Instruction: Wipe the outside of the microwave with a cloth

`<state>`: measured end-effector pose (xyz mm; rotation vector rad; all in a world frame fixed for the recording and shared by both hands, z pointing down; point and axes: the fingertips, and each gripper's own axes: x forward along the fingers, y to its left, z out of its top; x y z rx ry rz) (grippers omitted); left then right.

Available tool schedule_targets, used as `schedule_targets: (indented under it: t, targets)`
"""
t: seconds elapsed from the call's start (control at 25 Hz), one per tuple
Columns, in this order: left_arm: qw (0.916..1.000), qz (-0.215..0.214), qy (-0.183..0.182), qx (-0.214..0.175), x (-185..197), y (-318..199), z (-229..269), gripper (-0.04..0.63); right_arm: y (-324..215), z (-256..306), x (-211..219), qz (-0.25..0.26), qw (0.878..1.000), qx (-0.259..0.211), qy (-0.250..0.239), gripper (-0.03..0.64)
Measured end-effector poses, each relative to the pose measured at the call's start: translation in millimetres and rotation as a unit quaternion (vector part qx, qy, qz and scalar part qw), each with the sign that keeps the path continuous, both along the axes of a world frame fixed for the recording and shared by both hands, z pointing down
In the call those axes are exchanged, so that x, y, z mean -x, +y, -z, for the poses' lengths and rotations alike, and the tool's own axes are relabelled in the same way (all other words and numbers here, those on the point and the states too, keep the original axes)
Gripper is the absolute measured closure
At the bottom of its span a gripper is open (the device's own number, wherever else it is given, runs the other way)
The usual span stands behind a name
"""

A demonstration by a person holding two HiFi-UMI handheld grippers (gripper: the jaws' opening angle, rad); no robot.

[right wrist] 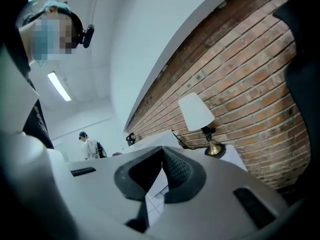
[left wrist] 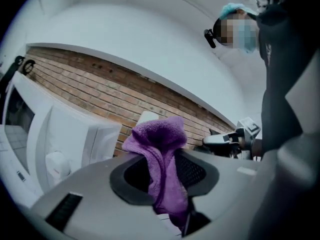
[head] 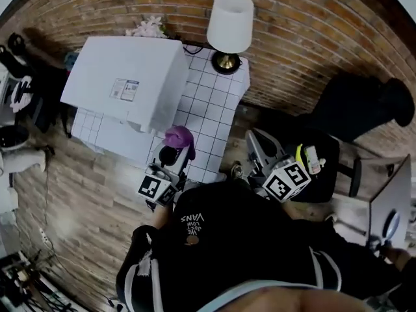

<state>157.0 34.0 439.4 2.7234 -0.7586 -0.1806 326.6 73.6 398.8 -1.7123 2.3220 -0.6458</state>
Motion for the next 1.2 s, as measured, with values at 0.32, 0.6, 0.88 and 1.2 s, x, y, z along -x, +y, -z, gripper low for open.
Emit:
schedule_targets:
  t: [0.32, 0.6, 0.88, 1.2]
  targets:
    - [0.962, 0.153, 0.157, 0.163, 16.2, -10.0, -24.8, 0.466, -34.0, -4.9, 2.3, 0.133, 0.991, 0.005, 0.002, 0.617]
    - [0.8717, 0.186, 0.356, 0.28, 29.1, -37.7, -31.0, 0.466, -44.5, -12.2, -7.4, 0.152, 0.988, 0.015, -0.005, 0.617]
    - [0.8058, 0.223, 0.468, 0.287, 35.7, -70.8, -36.1, 0.466, -50.3, -11.7, -23.6, 0.13, 0.991, 0.017, -0.003, 0.617]
    - [0.7966, 0.229, 0.502, 0.248, 27.0, -112.5, -35.6, 0.466, -47.5, -12.1, -51.5, 0.093, 0.995, 0.025, 0.003, 0.617]
